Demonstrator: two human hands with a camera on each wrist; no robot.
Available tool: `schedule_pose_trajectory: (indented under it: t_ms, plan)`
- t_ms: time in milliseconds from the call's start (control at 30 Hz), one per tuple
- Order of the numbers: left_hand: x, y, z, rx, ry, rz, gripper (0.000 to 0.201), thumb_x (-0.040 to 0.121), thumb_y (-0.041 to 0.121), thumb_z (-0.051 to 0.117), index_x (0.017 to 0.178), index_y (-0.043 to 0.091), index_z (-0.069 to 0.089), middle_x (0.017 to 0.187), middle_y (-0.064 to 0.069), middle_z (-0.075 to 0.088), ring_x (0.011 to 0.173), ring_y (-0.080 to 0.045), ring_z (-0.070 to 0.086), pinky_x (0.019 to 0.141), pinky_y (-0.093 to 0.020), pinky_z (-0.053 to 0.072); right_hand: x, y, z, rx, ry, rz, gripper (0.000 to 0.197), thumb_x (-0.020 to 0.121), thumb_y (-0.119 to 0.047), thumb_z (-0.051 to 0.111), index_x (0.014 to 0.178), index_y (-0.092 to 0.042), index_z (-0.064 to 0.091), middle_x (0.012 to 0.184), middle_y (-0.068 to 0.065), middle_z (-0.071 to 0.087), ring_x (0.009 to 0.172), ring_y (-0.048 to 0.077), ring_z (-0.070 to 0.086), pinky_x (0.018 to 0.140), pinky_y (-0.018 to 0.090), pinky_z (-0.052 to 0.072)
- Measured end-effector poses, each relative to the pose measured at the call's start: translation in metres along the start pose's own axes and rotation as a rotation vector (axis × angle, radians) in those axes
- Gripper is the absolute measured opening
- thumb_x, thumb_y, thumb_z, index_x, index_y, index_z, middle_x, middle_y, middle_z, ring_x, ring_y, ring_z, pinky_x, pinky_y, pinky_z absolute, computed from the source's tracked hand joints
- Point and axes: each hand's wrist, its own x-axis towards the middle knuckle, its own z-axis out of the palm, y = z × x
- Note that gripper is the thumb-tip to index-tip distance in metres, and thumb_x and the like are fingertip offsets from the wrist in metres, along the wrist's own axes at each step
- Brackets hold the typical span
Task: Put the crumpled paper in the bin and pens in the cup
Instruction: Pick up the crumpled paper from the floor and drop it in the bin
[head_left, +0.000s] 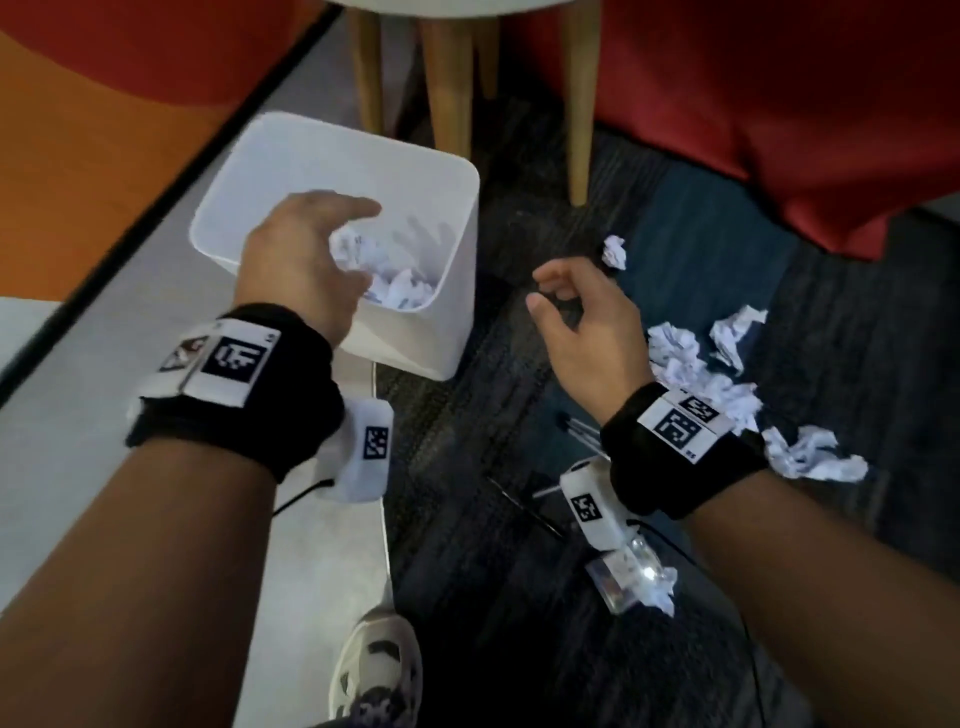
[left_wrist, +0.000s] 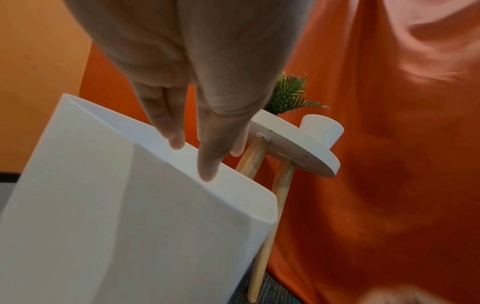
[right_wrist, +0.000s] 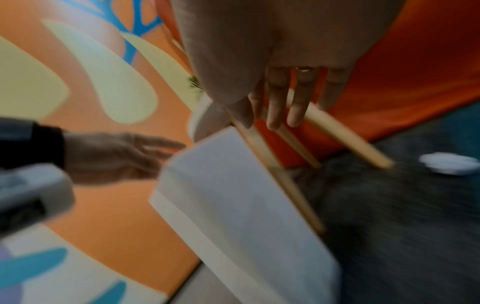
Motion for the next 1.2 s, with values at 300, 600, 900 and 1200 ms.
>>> schedule_pose_trajectory:
  t_ms: [300,600,900,1200]
  plan:
    - [-0.046,0.073,0.047,0.031,-0.320,0.388,0.040,0.083,0.007,0.066,0.114,0.030,0.063,0.113,-0.003,0.059,0.099,-0.022,0.057,0.092,-0.035,0.046,-0.153,0.149,-0.043,-0.266,-0.308,0.482,0.012,0.096,-0.021,0.054,0.106,-0.025,0.061,0.090,0.003,0.069,0.077,0.023,0.062,0.066,0.034,0.052]
    - [-0.110,0.065,0.167,0.322,-0.952,0.508,0.034,0.098,0.012,0.043,0.123,0.033,0.051,0.125,0.006,0.051,0.113,-0.020,0.050,0.091,-0.031,0.042,-0.251,0.230,-0.035,-0.419,-0.559,0.747,0.056,0.088,-0.015,0.061,0.141,-0.023,0.043,0.142,0.010,0.043,0.125,0.034,0.047,0.100,0.042,0.044]
    - [-0.134,0.081,0.259,0.205,-0.960,0.575,0.029,0.093,0.013,0.051,0.116,0.030,0.058,0.121,0.003,0.058,0.109,-0.023,0.055,0.093,-0.039,0.048,-0.256,0.254,-0.019,-0.406,-0.513,0.678,0.020,0.084,-0.018,0.068,0.103,-0.016,0.065,0.107,0.009,0.058,0.098,0.029,0.058,0.078,0.031,0.043]
    - [-0.161,0.121,0.359,0.389,-1.049,0.895,0.071,0.087,-0.006,0.045,0.145,0.033,0.034,0.162,-0.001,0.005,0.147,-0.030,0.007,0.117,-0.048,0.023,-0.281,0.248,-0.040,-0.282,-0.212,0.732,0.004,0.081,-0.013,0.068,0.083,-0.015,0.070,0.093,0.006,0.068,0.087,0.024,0.063,0.074,0.027,0.044]
